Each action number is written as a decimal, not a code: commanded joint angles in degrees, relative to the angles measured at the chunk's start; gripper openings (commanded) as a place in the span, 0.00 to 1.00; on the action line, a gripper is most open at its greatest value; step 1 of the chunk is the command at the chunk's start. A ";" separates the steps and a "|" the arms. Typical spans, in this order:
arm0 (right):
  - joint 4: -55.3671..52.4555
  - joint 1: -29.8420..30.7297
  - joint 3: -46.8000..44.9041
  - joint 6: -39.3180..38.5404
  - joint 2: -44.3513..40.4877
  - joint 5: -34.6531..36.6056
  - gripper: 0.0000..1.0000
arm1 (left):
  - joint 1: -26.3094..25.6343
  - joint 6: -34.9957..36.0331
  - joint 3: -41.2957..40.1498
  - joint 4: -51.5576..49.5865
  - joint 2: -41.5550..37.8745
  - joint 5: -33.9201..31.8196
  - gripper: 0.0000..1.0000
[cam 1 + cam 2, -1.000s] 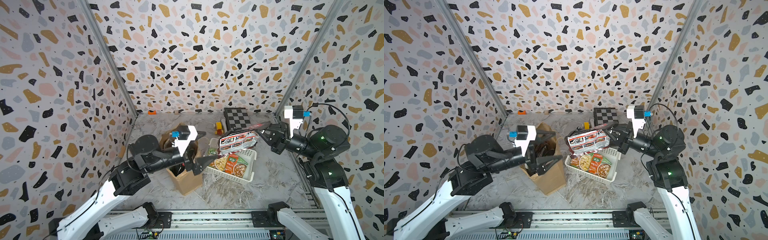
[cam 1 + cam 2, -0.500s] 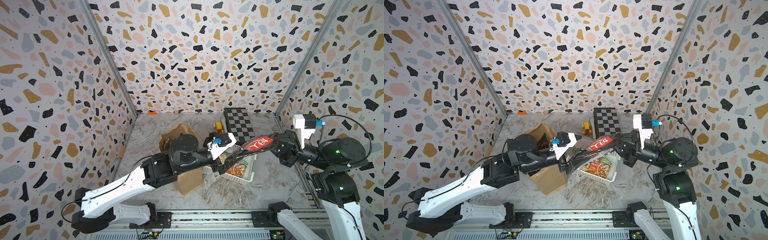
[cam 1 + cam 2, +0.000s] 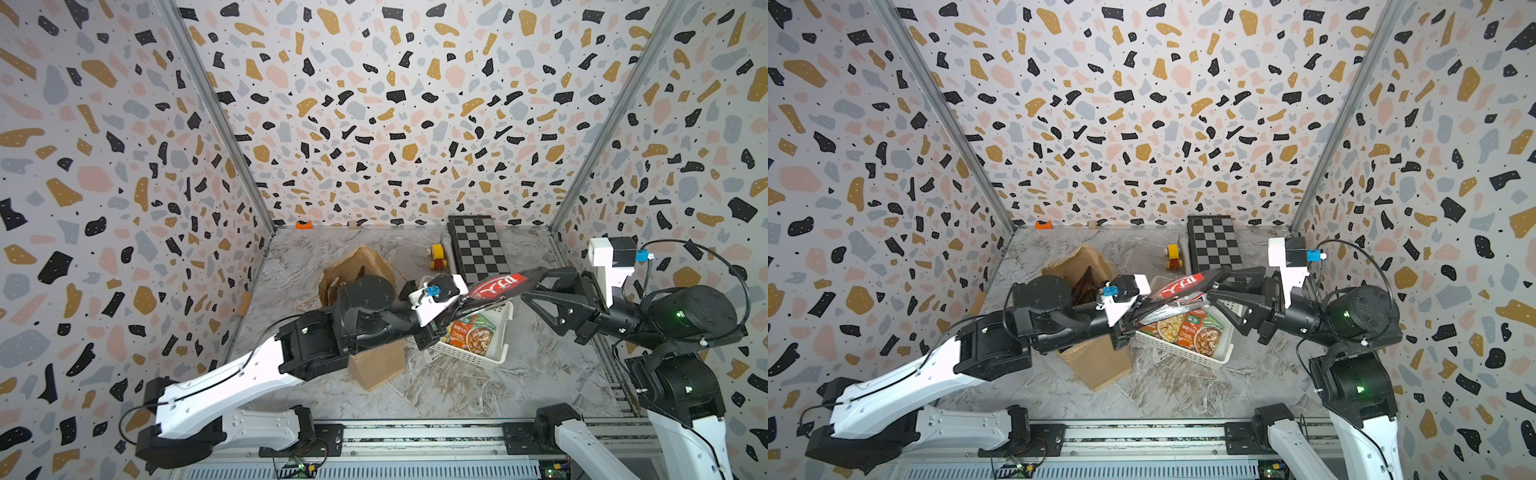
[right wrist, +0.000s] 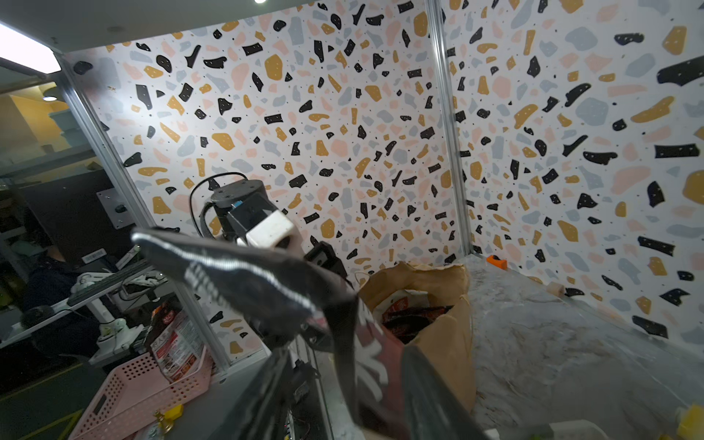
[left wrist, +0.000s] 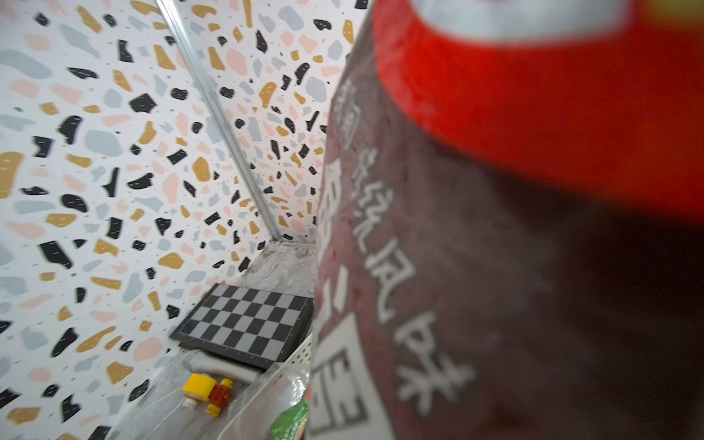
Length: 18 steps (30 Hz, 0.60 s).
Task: Place the condiment packets inside the bag
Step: Pick up the condiment packet from the storage box, then place the condiment packet in the paper bag.
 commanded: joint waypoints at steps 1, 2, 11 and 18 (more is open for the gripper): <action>-6.18 -0.04 -0.40 -5.41 -1.21 2.99 0.66 | 0.22 3.05 -3.90 7.12 -10.62 -12.71 0.00; -6.94 -0.01 -0.90 -6.17 -1.39 3.43 0.66 | 0.19 4.36 -5.67 7.08 -13.84 -16.14 0.00; -3.52 -0.01 -6.81 -3.73 -1.24 4.91 0.66 | 0.32 3.04 -16.25 -1.03 -30.62 -36.22 0.00; -5.39 -0.01 -7.73 -3.98 -2.39 6.22 0.65 | 0.31 -2.29 -21.48 0.13 -29.15 -37.49 0.00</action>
